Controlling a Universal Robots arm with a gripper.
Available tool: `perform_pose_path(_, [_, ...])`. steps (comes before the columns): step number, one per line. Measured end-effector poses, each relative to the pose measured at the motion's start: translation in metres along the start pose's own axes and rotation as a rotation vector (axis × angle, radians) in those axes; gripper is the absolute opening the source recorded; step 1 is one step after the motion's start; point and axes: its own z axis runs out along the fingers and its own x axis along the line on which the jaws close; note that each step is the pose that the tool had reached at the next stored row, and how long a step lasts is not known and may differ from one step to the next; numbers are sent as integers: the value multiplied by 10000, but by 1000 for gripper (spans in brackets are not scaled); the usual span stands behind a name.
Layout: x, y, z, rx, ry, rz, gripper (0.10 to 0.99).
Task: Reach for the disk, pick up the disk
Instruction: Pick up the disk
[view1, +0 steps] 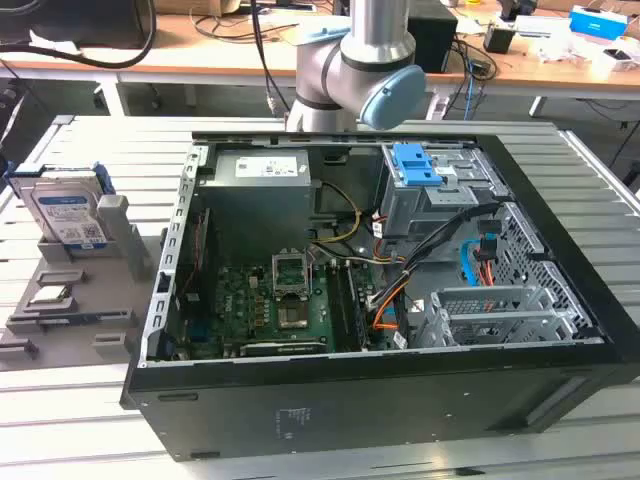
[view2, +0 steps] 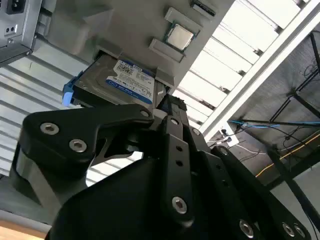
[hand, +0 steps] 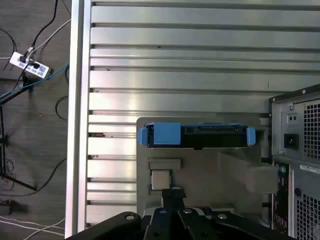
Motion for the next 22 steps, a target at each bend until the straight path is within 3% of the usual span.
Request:
perform_pose_path(1, [0, 0, 0, 0, 1, -46, 106])
perform_pose_path(4, [0, 0, 0, 0, 45, -1189, 106])
perform_pose_path(6, [0, 0, 0, 0, 63, -1666, 106])
perform_pose_path(10, [0, 0, 0, 1, 86, -2254, 106])
perform_pose_path(12, [0, 0, 0, 1, 118, -3093, 106])
perform_pose_path(22, [0, 0, 0, 2, 184, -4806, 106])
